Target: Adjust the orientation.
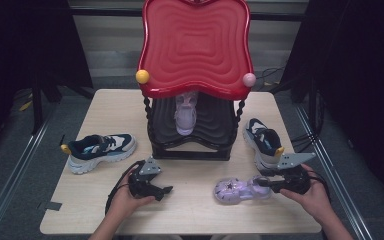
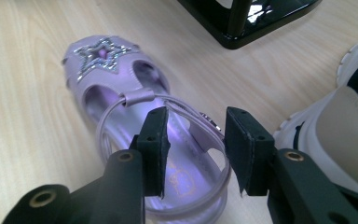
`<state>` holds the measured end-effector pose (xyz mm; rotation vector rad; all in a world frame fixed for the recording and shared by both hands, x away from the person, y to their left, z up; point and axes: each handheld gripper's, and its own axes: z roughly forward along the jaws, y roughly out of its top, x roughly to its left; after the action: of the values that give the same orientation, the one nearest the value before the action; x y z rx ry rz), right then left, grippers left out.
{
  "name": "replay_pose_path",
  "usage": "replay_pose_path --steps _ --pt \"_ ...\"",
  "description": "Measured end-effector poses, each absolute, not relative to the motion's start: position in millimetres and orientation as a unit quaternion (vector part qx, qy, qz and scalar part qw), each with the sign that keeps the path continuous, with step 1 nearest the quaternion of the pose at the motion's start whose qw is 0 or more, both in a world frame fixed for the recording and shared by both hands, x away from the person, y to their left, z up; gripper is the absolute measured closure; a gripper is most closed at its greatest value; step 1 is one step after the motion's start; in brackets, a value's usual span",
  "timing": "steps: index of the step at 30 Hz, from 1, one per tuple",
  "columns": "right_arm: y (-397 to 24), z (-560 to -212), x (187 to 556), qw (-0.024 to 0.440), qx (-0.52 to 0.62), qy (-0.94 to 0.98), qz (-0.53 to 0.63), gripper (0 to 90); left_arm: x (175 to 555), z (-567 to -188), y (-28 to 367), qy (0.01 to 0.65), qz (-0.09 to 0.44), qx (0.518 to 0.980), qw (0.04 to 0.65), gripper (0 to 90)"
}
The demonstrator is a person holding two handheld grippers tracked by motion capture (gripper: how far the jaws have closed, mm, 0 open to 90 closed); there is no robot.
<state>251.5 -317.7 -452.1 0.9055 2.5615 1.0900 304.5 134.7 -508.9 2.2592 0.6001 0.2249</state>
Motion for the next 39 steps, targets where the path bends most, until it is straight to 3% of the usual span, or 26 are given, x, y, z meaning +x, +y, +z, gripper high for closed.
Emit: replay_pose_path --steps 4,7,13,20,25,39 --pt "-320 -450 246 0.098 0.304 0.875 0.365 62.2 304 -509 135 0.236 0.088 0.887 0.386 15.1" --pt "-320 -450 246 0.108 0.305 0.876 0.356 55.5 304 -509 135 0.236 0.089 0.887 0.386 15.1" --pt "-311 -457 257 0.109 0.292 0.888 0.338 53.1 305 -509 135 0.236 0.088 0.887 0.386 15.1" --pt "-302 -462 257 0.117 0.289 0.892 0.329 66.4 305 -509 135 0.236 0.088 0.887 0.387 15.1" --pt "-305 -461 252 0.103 0.291 0.891 0.332 80.7 305 -509 135 0.236 0.088 0.887 0.386 15.1" --pt "-303 -460 247 0.102 0.352 0.855 0.366 82.1 305 -509 135 0.239 0.089 0.887 0.385 15.1"
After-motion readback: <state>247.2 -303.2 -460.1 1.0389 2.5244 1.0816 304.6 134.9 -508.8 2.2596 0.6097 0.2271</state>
